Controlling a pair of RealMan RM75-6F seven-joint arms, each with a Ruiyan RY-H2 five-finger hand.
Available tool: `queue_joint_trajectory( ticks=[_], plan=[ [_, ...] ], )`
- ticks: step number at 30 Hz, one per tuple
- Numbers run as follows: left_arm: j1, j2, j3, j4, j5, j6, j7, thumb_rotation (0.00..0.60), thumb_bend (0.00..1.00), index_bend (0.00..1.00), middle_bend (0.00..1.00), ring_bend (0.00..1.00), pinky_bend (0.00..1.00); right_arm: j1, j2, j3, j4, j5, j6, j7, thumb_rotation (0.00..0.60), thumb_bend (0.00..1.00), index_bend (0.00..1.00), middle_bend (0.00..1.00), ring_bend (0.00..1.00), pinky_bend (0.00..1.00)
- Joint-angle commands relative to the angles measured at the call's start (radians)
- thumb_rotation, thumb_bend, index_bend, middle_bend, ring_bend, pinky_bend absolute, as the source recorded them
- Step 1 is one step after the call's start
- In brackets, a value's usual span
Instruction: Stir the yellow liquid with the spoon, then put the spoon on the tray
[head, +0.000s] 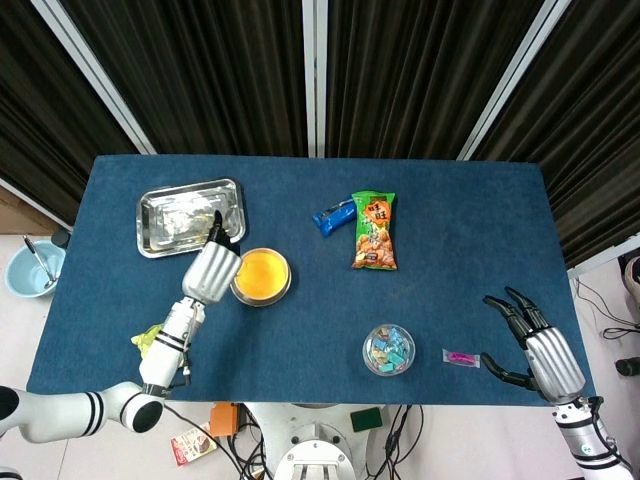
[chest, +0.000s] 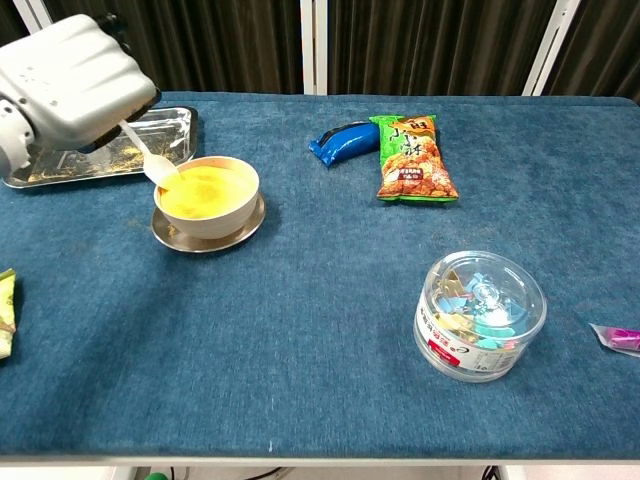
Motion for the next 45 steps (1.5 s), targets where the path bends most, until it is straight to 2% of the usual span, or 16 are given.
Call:
queue_joint_trajectory(
  ticks=[1,9,20,27,35,45],
  plan=[
    [-0.015,-0.012,0.008,0.002,0.006,-0.012,0.046,0.6,0.42,0.56,0.53,0.36,0.15,0.0,-0.001,0.0,0.002,0.001,-0.001,0.001,0.6,0.29,0.12,0.17,0.02,0.13],
    [-0.02,-0.065,0.008,0.04,0.004,-0.027,0.065,0.6,0.42,0.56,0.53,0.36,0.15,-0.002,-0.003,-0.002,0.011,0.004,0.001,0.01,0.6,0.29,0.12,0.17,0.02,0.13],
    [-0.003,-0.115,-0.013,0.072,-0.006,-0.031,-0.03,0.6,0.42,0.56,0.54,0.36,0.15,-0.001,-0.006,-0.001,0.022,0.007,0.0,0.021,0.6,0.29,0.12,0.17,0.02,0.13],
    [0.049,-0.105,-0.066,0.031,-0.066,-0.023,-0.239,0.6,0.42,0.56,0.54,0.36,0.15,-0.004,-0.005,-0.001,0.022,0.009,0.005,0.021,0.6,0.29,0.12,0.17,0.02,0.13],
    [0.1,-0.079,-0.086,0.027,-0.049,0.023,-0.409,0.6,0.42,0.56,0.54,0.36,0.15,0.0,-0.004,0.001,0.013,0.006,0.001,0.012,0.6,0.29,0.12,0.17,0.02,0.13],
    [0.126,-0.028,-0.139,-0.048,-0.113,-0.011,-0.555,0.6,0.42,0.56,0.54,0.36,0.15,0.002,0.001,0.003,-0.004,0.004,-0.002,-0.004,0.6,0.29,0.12,0.17,0.02,0.13]
  ],
)
